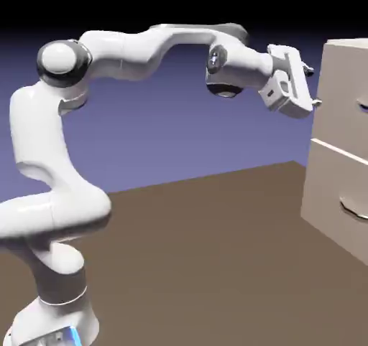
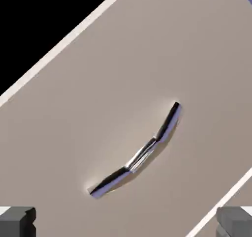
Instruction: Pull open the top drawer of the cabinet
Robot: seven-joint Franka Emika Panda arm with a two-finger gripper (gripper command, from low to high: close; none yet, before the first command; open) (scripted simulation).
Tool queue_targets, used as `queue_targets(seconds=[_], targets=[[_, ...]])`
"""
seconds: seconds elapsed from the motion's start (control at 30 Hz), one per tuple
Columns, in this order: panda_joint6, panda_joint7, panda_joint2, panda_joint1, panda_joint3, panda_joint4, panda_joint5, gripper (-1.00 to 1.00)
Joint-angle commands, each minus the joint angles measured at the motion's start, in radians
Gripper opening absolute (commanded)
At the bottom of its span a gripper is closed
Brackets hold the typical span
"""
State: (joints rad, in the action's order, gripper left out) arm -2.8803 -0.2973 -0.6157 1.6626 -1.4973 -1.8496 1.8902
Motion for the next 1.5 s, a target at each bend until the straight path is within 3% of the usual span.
queue_targets(seconds=[0.0, 0.67, 0.73, 1.03, 1.07, 1.47], targets=[[0.003, 0.01, -0.001, 0.036, -0.032, 0.021, 0.041, 0.0], [0.071, 0.202, -0.021, 0.761, -0.68, 0.436, 0.859, 0.0], [0.072, 0.203, -0.021, 0.766, -0.685, 0.44, 0.865, 0.0], [-0.02, -0.009, -0.211, 0.941, -0.775, 0.756, 0.749, 0.0], [-0.02, -0.009, -0.211, 0.941, -0.775, 0.756, 0.749, -1.0], [0.096, 0.237, 0.021, 0.701, -0.635, 0.358, 0.883, -1.0]])
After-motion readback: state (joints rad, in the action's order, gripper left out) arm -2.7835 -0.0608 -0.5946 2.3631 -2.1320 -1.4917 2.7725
